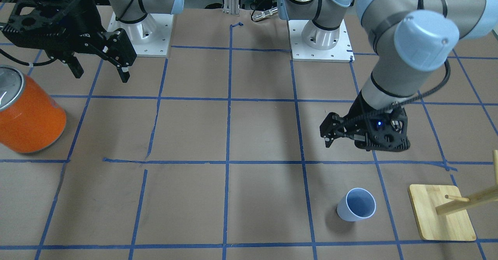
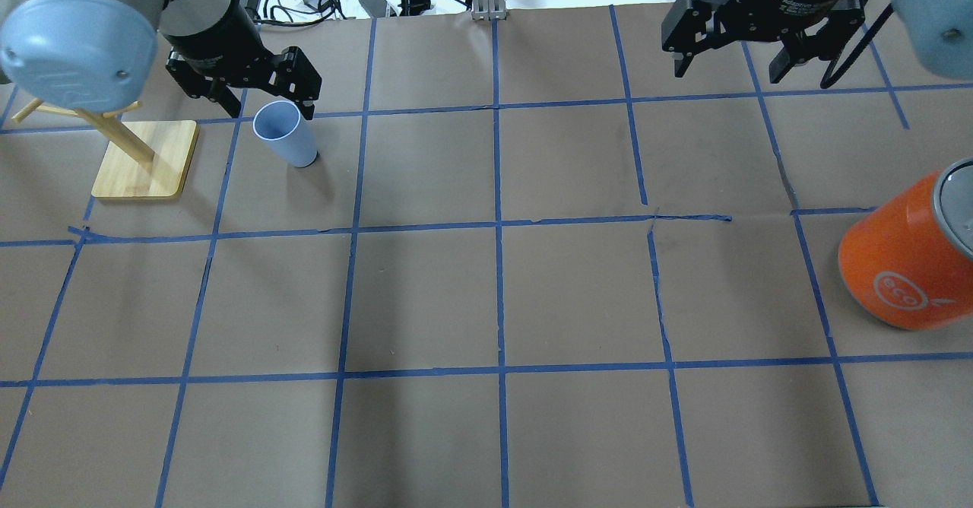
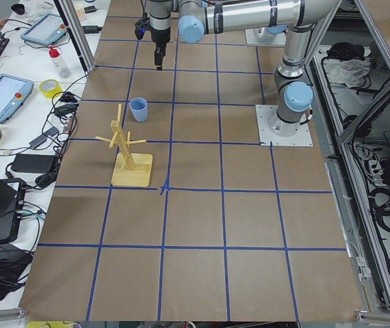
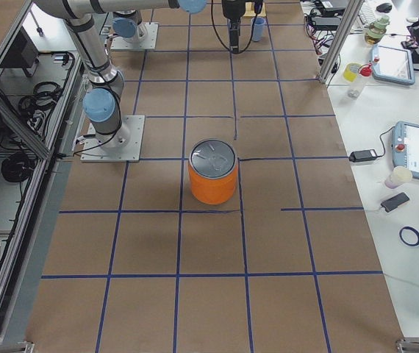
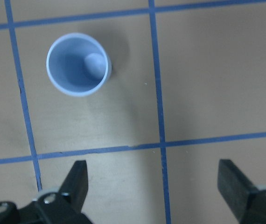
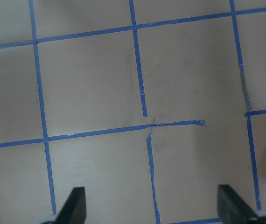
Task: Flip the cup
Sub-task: 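Raise the left gripper away from the standing cup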
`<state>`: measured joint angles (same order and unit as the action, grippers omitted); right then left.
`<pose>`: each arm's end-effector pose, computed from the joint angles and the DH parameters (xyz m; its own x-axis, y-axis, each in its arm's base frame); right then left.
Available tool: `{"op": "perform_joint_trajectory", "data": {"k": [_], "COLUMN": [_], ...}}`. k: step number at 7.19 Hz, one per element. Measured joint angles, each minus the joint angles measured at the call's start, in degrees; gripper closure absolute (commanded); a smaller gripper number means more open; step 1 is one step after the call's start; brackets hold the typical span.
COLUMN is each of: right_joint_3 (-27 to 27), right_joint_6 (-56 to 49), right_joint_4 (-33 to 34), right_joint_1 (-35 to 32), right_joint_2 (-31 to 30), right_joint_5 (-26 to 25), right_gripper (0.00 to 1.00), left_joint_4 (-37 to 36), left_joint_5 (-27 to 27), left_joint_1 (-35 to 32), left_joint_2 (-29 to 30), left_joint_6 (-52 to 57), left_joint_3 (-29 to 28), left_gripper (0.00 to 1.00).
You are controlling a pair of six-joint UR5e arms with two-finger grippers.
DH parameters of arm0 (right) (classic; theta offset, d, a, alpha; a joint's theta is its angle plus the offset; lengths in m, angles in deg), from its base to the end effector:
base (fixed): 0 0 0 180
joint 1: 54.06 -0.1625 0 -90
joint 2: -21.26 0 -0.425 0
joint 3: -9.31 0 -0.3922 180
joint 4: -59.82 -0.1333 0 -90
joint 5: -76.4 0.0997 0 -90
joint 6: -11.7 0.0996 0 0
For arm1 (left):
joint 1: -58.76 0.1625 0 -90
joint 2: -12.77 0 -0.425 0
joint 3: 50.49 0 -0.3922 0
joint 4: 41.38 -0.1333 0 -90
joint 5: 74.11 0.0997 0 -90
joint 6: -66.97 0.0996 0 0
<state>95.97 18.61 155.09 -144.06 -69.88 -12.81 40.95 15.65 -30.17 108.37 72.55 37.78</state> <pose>0.1347 -0.4977 0.5368 -0.9926 0.1163 -0.0339 0.1203 0.9787 -0.1665 -0.1236 -0.5413 0.4662 -0.9969 0.0787 -0.0023 0.0787 0.9947 -0.0664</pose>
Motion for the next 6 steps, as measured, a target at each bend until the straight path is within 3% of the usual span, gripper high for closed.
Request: {"op": "perform_joint_trajectory", "data": {"k": [3,6], "right_joint_3": [0.0,0.0], "right_joint_6": [0.0,-0.1], "right_joint_4": [0.0,0.0], "right_joint_1": [0.0,0.0], "right_joint_2": [0.0,0.0], "right_joint_5": [0.0,0.0], "right_gripper": [0.0,0.0], "left_joint_4": [8.6,8.9], "left_joint_5": [-0.2,-0.5], "left_joint_1": [-1.1,-0.6], "left_joint_2": [-9.3,-10.2], "left_joint_6": [-1.0,-1.1], "left_joint_3": [0.5,0.6], "left_gripper": [0.0,0.0]}}
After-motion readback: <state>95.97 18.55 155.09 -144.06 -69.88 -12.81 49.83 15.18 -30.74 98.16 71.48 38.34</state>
